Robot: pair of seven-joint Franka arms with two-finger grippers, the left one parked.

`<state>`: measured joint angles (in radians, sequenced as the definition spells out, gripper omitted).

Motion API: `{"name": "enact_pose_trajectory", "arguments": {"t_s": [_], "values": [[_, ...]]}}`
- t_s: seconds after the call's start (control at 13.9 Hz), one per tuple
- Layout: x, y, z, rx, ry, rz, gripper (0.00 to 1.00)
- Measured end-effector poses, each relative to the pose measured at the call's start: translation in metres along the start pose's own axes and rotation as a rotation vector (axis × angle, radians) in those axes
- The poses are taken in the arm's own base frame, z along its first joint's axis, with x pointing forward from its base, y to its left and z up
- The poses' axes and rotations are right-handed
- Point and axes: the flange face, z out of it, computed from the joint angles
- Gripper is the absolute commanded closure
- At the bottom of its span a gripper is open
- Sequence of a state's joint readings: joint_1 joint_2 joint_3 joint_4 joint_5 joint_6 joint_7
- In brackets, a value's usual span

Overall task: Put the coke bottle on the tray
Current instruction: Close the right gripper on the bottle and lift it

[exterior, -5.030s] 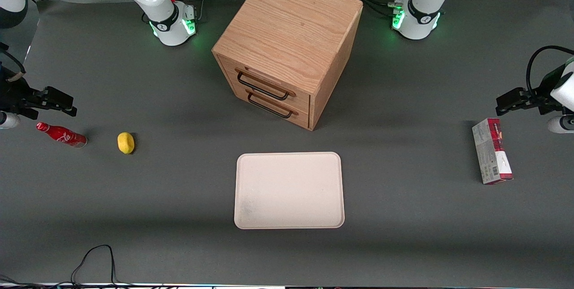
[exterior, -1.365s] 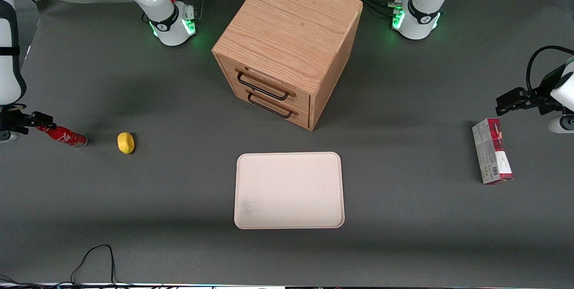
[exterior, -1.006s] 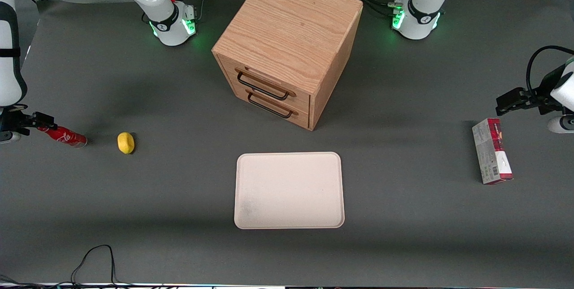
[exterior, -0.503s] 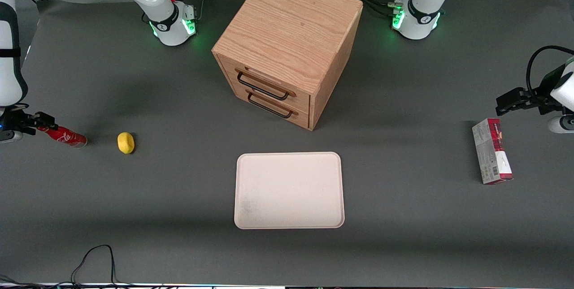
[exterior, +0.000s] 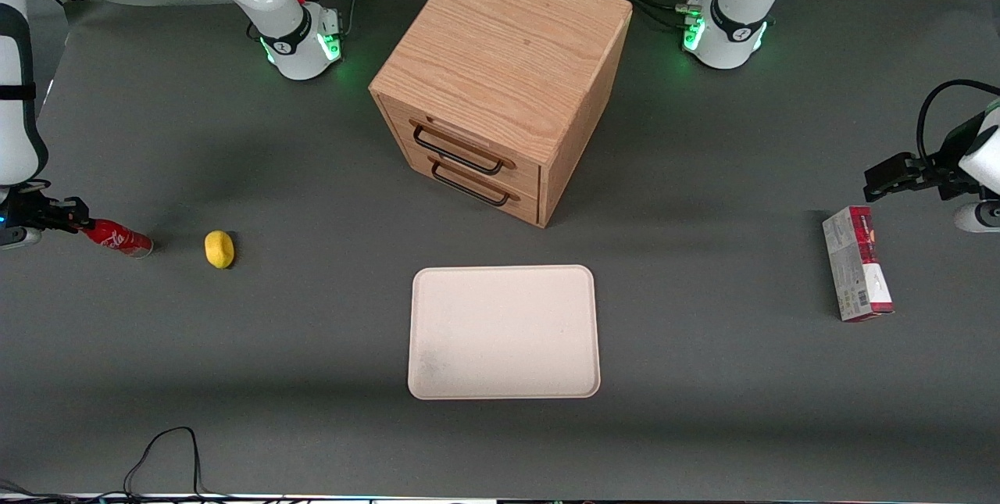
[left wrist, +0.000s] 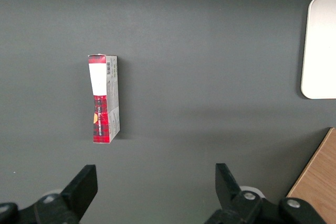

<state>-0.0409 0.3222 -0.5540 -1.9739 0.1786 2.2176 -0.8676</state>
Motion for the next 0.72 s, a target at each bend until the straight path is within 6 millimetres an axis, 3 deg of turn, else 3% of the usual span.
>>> {"name": "enact_pose_trajectory", "arguments": {"t_s": [0.14, 0.29, 0.5, 0.72], "values": [[0.003, 0.0, -0.005, 0.003, 0.001, -0.007, 1.0], [0.015, 0.001, -0.032, 0.018, 0.001, -0.024, 1.0], [0.042, 0.002, -0.127, 0.027, 0.022, -0.064, 1.0], [0.049, -0.013, -0.23, 0.029, 0.045, -0.108, 1.0]]}}
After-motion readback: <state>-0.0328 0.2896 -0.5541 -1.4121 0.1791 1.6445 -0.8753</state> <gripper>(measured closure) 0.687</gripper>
